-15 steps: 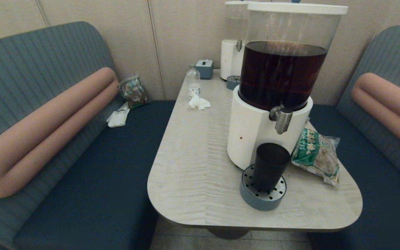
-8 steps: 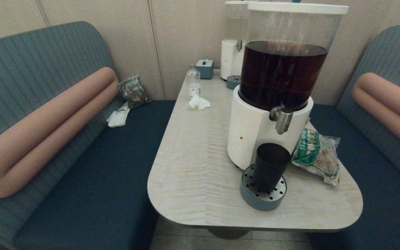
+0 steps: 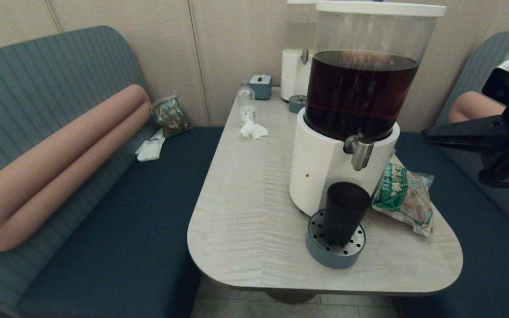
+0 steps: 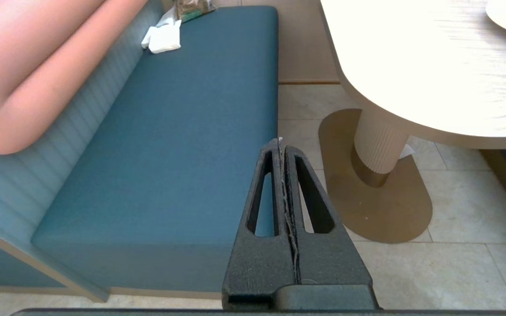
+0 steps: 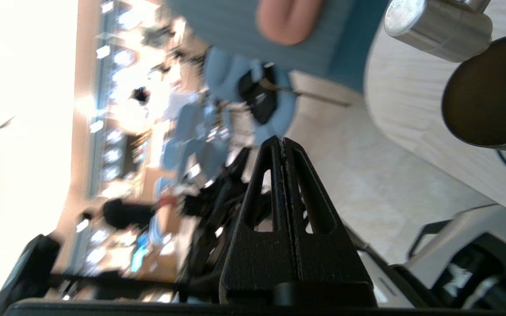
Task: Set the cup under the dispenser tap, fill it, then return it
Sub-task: Turn on the faucet
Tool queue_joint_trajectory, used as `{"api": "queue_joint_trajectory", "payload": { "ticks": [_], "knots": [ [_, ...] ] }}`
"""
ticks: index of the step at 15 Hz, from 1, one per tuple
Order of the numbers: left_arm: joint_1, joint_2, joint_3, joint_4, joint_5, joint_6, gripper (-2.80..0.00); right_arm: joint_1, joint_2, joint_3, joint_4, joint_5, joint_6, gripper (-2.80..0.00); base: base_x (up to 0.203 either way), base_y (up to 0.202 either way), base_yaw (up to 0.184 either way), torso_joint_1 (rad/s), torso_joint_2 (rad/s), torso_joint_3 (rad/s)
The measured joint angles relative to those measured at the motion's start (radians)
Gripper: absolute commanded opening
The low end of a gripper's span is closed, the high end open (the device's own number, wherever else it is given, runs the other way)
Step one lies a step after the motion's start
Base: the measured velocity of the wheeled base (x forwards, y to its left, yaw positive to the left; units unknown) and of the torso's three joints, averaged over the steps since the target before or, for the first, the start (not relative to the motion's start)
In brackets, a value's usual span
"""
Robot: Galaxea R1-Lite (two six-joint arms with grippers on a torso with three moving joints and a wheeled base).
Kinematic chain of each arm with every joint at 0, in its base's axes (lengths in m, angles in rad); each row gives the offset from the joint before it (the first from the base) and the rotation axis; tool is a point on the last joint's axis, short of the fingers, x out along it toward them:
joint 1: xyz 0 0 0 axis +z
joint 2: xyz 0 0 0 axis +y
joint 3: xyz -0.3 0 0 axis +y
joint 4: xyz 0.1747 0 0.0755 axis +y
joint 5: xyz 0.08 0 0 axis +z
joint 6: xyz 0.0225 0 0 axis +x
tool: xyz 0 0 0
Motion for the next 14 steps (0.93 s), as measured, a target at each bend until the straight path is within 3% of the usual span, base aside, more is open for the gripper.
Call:
{"api": "queue_joint_trajectory", "payload": {
  "ticks": [2, 6, 10, 14],
  "knots": [
    [0.000, 0.000, 0.000, 0.000, 0.000, 0.000, -2.80, -0.027, 0.018, 0.041, -0.081, 0.070, -0.005, -2.80, 0.000, 0.000, 0.000, 0.000, 0.00, 0.000],
    [0.000, 0.000, 0.000, 0.000, 0.000, 0.000, -2.80, -0.035, 0.044, 0.204, -0.380, 0.056, -0.006, -2.80, 0.000, 0.000, 0.000, 0.000, 0.00, 0.000],
    [0.000, 0.001, 0.000, 0.000, 0.000, 0.000, -2.80, 0.038, 0.053, 0.346, -0.732, -0.170, 0.001, -2.80, 0.000, 0.000, 0.000, 0.000, 0.00, 0.000],
    [0.000, 0.001, 0.000, 0.000, 0.000, 0.000, -2.80, 0.110, 0.055, 0.369, -0.787, -0.356, -0.008, -2.80, 0.000, 0.000, 0.000, 0.000, 0.00, 0.000]
  ]
}}
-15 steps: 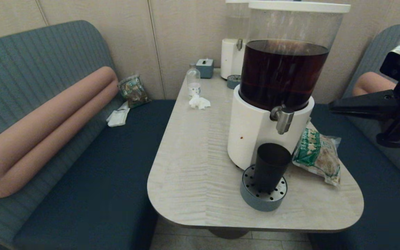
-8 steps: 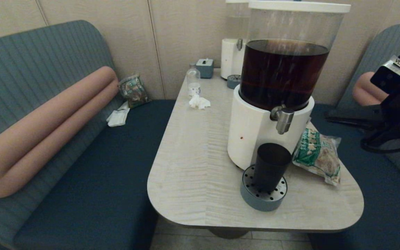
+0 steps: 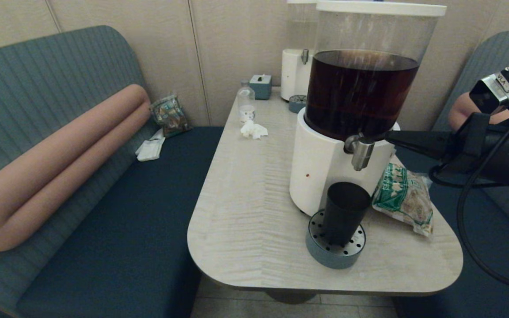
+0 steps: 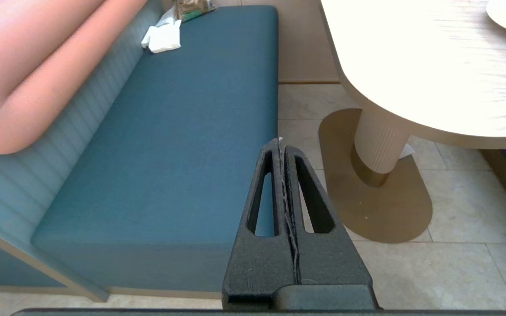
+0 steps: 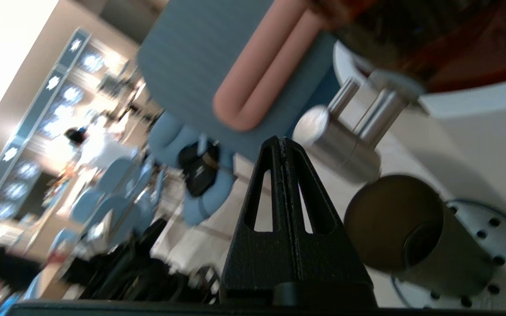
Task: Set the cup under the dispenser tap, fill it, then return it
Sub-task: Turn on the faucet
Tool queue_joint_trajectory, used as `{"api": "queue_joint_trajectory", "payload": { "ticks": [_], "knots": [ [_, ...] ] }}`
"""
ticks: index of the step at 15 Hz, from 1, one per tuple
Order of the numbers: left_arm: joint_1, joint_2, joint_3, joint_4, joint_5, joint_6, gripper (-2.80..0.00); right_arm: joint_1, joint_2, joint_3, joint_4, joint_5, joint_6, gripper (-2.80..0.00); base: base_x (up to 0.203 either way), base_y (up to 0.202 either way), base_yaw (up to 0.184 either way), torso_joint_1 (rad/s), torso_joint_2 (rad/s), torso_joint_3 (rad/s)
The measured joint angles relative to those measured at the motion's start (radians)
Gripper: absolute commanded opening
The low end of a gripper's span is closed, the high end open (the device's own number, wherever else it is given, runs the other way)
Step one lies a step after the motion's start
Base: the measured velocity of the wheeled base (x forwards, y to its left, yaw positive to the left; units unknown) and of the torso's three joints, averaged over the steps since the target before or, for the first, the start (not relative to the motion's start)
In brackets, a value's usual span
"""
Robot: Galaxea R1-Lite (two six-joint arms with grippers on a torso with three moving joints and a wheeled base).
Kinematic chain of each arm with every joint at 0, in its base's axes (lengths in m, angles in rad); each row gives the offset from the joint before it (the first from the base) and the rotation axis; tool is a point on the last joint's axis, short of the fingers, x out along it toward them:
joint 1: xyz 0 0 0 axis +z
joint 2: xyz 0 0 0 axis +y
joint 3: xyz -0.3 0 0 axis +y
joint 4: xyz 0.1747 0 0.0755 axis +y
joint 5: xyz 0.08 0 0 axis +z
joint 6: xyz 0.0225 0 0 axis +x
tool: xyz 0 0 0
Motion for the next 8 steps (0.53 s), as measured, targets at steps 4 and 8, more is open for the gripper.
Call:
{"api": "queue_joint_trajectory", "payload": {
  "ticks": [4, 8],
  "knots": [
    [0.000, 0.000, 0.000, 0.000, 0.000, 0.000, -2.80, 0.022, 0.010, -0.007, -0.048, -0.042, 0.001, -2.80, 0.000, 0.000, 0.000, 0.000, 0.00, 0.000],
    [0.000, 0.000, 0.000, 0.000, 0.000, 0.000, -2.80, 0.023, 0.027, -0.011, -0.059, -0.045, 0.000, -2.80, 0.000, 0.000, 0.000, 0.000, 0.00, 0.000]
  ]
}}
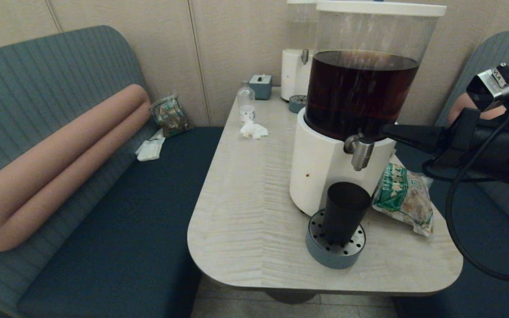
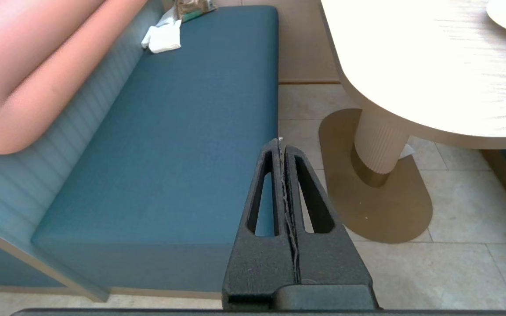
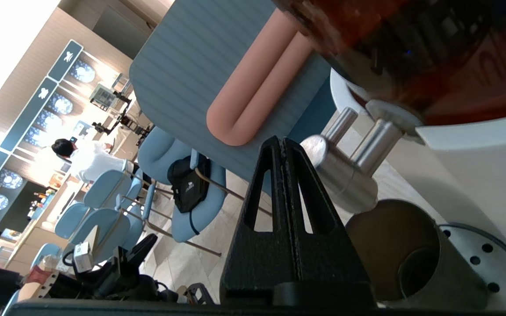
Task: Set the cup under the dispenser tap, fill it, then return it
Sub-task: Turn on the faucet
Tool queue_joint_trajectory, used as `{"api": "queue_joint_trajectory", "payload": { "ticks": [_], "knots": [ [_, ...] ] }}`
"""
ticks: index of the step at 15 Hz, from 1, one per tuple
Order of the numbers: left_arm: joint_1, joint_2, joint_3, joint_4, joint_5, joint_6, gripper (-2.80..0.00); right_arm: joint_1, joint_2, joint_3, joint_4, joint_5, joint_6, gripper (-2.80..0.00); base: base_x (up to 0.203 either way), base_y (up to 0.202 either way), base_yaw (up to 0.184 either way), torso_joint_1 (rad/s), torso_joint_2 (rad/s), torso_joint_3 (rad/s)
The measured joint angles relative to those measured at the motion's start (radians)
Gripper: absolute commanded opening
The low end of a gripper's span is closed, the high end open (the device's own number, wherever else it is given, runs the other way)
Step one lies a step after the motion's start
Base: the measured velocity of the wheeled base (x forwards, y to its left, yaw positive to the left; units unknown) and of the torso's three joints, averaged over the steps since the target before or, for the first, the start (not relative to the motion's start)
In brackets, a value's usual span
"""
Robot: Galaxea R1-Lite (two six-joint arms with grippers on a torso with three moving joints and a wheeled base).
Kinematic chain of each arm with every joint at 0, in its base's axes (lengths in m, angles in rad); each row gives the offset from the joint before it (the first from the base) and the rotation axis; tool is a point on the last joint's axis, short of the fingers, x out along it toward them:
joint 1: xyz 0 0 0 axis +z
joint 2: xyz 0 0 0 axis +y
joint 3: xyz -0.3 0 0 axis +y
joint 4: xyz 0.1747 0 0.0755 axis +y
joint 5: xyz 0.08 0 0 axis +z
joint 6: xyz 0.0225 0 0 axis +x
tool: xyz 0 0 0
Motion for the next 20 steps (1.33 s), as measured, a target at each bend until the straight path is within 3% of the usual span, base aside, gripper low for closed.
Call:
{"api": "queue_joint_trajectory", "payload": {
  "ticks": [5, 20],
  "knots": [
    [0.000, 0.000, 0.000, 0.000, 0.000, 0.000, -2.80, -0.008, 0.040, -0.012, -0.012, -0.040, -0.010, -2.80, 0.000, 0.000, 0.000, 0.000, 0.00, 0.000],
    [0.000, 0.000, 0.000, 0.000, 0.000, 0.000, -2.80, 0.009, 0.113, -0.038, -0.047, -0.043, -0.008, -2.80, 0.000, 0.000, 0.000, 0.000, 0.00, 0.000]
  ]
}}
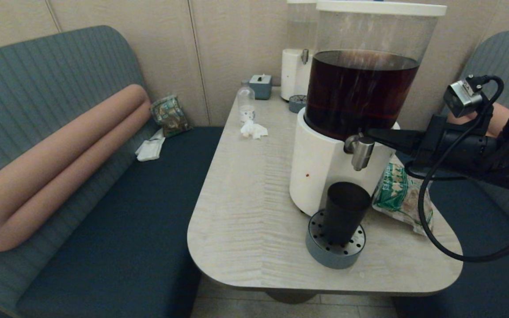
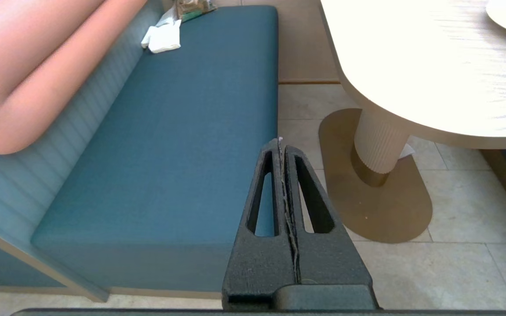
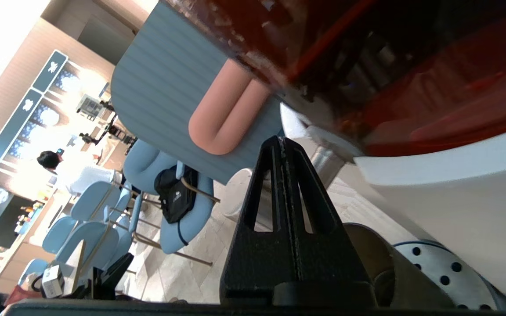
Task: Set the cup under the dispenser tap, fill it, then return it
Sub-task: Turn on the faucet
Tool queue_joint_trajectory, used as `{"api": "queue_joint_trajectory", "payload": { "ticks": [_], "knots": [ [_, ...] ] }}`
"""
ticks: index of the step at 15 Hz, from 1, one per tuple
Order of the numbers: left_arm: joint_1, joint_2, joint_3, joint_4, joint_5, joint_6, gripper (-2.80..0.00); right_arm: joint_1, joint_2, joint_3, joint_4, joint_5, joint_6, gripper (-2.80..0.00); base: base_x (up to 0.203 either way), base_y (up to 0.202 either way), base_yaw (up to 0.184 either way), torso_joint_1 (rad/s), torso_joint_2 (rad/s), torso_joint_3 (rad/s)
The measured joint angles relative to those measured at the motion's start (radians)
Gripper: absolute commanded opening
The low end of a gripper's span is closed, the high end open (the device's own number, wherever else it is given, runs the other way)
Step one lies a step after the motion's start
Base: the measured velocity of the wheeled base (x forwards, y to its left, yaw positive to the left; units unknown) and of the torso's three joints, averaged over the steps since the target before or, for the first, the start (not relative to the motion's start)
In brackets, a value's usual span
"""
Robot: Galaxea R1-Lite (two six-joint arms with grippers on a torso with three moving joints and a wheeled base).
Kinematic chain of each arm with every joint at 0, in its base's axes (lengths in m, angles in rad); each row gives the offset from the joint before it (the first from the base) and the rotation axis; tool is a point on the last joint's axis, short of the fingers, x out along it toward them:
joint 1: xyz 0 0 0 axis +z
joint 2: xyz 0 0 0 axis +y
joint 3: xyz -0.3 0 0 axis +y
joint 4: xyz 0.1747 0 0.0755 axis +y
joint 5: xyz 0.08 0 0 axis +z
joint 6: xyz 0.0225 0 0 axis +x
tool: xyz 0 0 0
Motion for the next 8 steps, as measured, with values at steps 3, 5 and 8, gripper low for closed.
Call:
{"api": "queue_joint_trajectory", "payload": {
  "ticks": [3, 5, 8],
  "knots": [
    [0.000, 0.000, 0.000, 0.000, 0.001, 0.000, -2.80, 0.014, 0.006, 0.000, -0.003, -0.003, 0.001, -2.80, 0.000, 0.000, 0.000, 0.000, 0.00, 0.000],
    [0.000, 0.000, 0.000, 0.000, 0.001, 0.000, -2.80, 0.023, 0.010, 0.000, -0.003, -0.004, 0.001, -2.80, 0.000, 0.000, 0.000, 0.000, 0.00, 0.000],
    [0.000, 0.000, 0.000, 0.000, 0.000, 0.000, -2.80, 0.035, 0.017, -0.003, -0.005, -0.004, 0.001, -2.80, 0.000, 0.000, 0.000, 0.000, 0.00, 0.000]
  ]
}}
